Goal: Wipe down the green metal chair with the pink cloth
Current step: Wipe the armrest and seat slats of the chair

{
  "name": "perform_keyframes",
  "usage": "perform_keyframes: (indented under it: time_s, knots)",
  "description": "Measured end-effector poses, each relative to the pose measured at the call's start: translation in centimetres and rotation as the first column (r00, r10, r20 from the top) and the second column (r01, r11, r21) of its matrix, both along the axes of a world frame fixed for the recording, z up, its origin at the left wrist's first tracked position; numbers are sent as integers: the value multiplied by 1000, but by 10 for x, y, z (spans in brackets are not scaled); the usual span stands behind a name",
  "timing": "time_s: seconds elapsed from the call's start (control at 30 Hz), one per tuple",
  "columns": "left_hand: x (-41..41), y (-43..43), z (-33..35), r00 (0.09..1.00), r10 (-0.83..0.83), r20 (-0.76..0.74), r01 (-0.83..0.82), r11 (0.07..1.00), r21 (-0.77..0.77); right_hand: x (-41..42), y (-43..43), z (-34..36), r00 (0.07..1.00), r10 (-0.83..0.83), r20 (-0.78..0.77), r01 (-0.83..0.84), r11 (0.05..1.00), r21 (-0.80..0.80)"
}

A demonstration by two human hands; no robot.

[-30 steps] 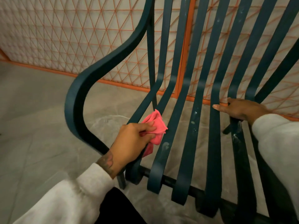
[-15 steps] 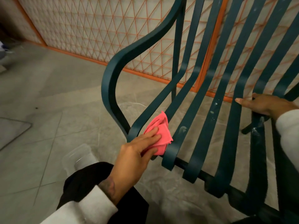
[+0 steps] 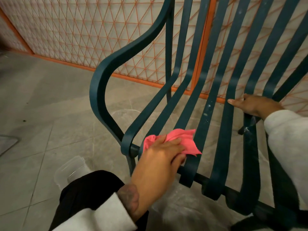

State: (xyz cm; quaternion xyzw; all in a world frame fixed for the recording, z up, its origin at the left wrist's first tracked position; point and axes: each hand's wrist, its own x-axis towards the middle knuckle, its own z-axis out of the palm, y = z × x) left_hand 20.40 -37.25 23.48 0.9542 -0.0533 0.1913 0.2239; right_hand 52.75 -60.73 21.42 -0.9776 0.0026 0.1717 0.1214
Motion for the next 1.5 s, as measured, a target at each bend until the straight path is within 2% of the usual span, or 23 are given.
perform_keyframes:
  time_s: [0.07,0.17,0.2,0.27,0.3,0.33,0.4,0.43,0.87,1.13,1.27,1.5]
  knots:
    - [5,-7,-9,996,-37,-82,49,987,151,-1,0,0,1000,0,8,0,1000,3]
    - [21,-4,-12,983,38,-178,3,974,225,-2,-2,0,999,17,32,-16,1000,-24]
    - [26,-5,-10,966,39,-254,25,969,244,-2,-2,1,999,23,29,-22,999,-34]
    - [44,-6,-5,912,33,-410,50,981,190,-2,-3,0,999,28,32,-26,998,-51]
    - [53,-5,-3,854,69,-515,23,985,170,-1,-4,-2,999,15,36,-13,998,-57]
    - [62,-5,1,857,93,-507,-26,990,137,1,-4,-4,999,3,34,-1,998,-59]
    - [77,-4,12,917,127,-378,-111,992,65,5,-5,-8,999,-7,38,9,998,-59]
    - [84,-4,15,924,129,-359,-127,991,29,5,-5,-7,999,4,42,-1,998,-69]
    - [245,-5,-8,931,50,-361,-97,989,-113,1,-1,-6,999,-6,50,12,993,-117]
    - [321,-19,-14,915,156,-372,-172,985,-11,-13,5,3,996,-51,69,61,988,-145]
    - [343,-24,-10,921,148,-360,-140,989,48,-24,10,12,996,-75,52,82,985,-155]
    - [357,-20,-15,939,127,-321,-114,992,59,-26,9,15,997,-79,27,82,987,-141]
